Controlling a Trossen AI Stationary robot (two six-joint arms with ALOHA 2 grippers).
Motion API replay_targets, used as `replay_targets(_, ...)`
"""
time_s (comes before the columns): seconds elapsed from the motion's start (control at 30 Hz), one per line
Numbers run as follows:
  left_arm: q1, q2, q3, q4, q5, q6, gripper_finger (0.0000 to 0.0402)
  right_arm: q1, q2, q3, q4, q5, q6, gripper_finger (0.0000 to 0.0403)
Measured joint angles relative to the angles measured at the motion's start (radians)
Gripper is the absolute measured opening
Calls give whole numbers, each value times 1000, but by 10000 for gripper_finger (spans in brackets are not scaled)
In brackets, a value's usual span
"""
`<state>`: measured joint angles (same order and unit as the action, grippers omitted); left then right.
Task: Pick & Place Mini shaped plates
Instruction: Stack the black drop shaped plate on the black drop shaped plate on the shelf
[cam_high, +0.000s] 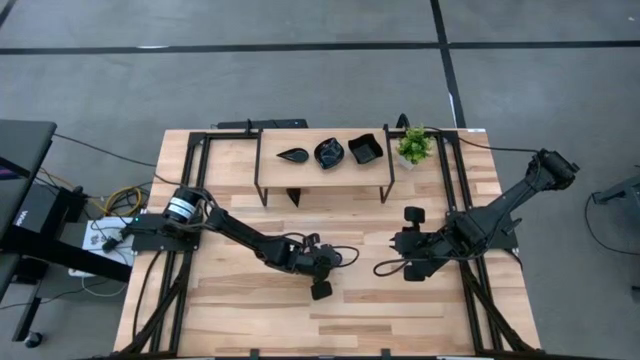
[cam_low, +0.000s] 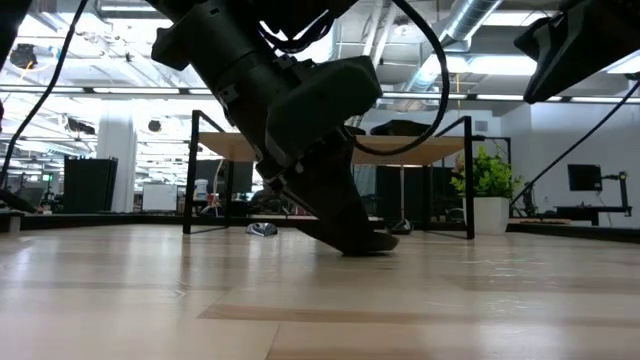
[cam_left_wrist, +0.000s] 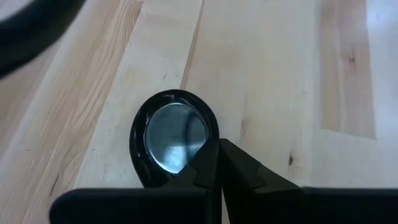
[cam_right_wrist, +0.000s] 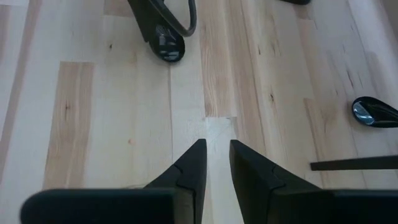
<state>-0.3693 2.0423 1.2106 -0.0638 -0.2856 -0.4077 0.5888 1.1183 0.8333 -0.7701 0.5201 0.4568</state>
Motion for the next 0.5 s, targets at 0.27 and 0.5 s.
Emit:
replay_targets(0.27, -11, -44, 0, -7, 3, 9, 11, 0, 0, 0, 0, 0, -1, 66)
replay_targets(0.5, -31, -106, 0, -26, -12, 65, 10, 0, 0, 0, 1, 0, -2, 66)
